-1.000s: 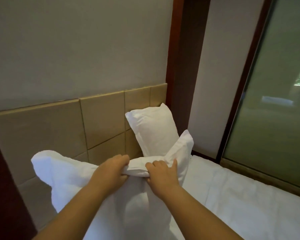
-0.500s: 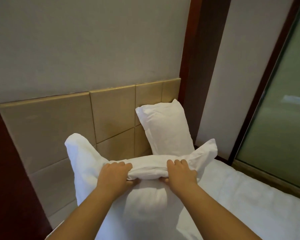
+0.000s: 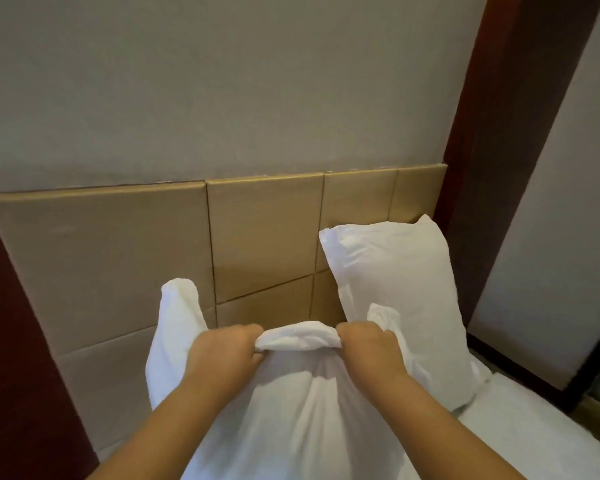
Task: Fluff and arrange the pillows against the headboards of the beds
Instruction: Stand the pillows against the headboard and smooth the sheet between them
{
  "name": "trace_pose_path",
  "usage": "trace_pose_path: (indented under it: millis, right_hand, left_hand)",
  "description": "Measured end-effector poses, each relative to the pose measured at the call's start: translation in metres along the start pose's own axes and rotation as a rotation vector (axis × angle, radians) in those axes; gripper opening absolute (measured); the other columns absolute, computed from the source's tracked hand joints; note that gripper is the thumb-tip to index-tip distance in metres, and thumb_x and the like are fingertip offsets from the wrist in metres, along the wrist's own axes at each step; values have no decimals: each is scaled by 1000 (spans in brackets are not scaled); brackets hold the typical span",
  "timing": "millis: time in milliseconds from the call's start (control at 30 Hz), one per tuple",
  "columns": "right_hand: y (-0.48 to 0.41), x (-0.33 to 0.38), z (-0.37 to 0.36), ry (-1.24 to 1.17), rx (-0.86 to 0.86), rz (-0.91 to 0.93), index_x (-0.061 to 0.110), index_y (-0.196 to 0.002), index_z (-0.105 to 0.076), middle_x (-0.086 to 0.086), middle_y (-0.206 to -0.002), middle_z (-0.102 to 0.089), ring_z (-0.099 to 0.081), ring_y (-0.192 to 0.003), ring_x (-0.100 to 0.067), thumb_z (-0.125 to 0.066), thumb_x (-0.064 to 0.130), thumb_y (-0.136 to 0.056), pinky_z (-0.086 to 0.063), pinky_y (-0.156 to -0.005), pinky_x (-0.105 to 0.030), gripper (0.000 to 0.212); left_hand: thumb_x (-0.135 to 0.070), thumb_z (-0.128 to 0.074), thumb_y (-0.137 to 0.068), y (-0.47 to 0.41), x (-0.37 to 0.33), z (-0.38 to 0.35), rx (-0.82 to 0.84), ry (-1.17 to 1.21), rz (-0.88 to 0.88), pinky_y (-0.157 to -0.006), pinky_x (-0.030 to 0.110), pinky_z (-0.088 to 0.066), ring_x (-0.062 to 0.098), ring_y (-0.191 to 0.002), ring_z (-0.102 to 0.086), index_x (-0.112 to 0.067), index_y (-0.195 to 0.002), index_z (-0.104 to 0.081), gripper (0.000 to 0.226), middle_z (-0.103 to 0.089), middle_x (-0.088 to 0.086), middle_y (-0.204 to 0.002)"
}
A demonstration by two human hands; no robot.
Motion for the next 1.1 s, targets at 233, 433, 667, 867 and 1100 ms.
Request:
trace_pose_path:
  millis: [233,433,667,867,1100]
  right_hand:
    - [-64,20,79,-98,-348,236,22,-80,-46,2,-89,-56,-53,-91,-23,-49,30,-95,-27,-68,-31,18]
    - [-139,32,15,-155,-163,217,16,-101,-54,-2,-106,-54,-49,-100,-22,-50,33,-96,-41,-78,-31,18]
    - [-182,54,26,-205,-497,356,12,-74,-49,-9,-79,-52,-46,-72,-27,-65,-14,-63,-33,-59,-31,32]
    - [-206,66,28,-189,-491,196,11,-84,-55,-11,-94,-59,-53,-86,-28,-70,-4,-72,-37,-62,-30,25]
    - [-165,89,15,-189,-378,235,20,-131,-49,-5,-137,-48,-43,-122,-23,-67,26,-87,-41,-100,-31,48]
  left_hand:
    - [-49,-39,-92,-46,22,72,-137,-69,213,-61,30,-45,18,-76,-59,-23,-79,-54,33,-64,-6,-77]
    - [-56,-39,-91,-82,64,-15,263,12,412,-72,29,-48,18,-90,-64,-31,-98,-67,38,-70,-7,-98]
    - [-52,-43,-94,-96,102,-8,84,68,498,-63,25,-41,12,-75,-57,-32,-88,-61,28,-65,-9,-87]
    - [-49,-39,-95,-133,105,-8,33,-166,397,-65,30,-40,22,-82,-62,-25,-90,-58,31,-68,-3,-90]
    - [-68,-30,-89,-121,118,-5,101,-297,217,-74,33,-34,16,-77,-50,-29,-86,-55,46,-63,-7,-83]
Point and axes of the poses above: each hand's wrist, its own y-axis away from the middle knuckle, its own z-axis out of the back of the hand, x = y × z, the point moved 4 cm from there along -y, towards the middle knuckle
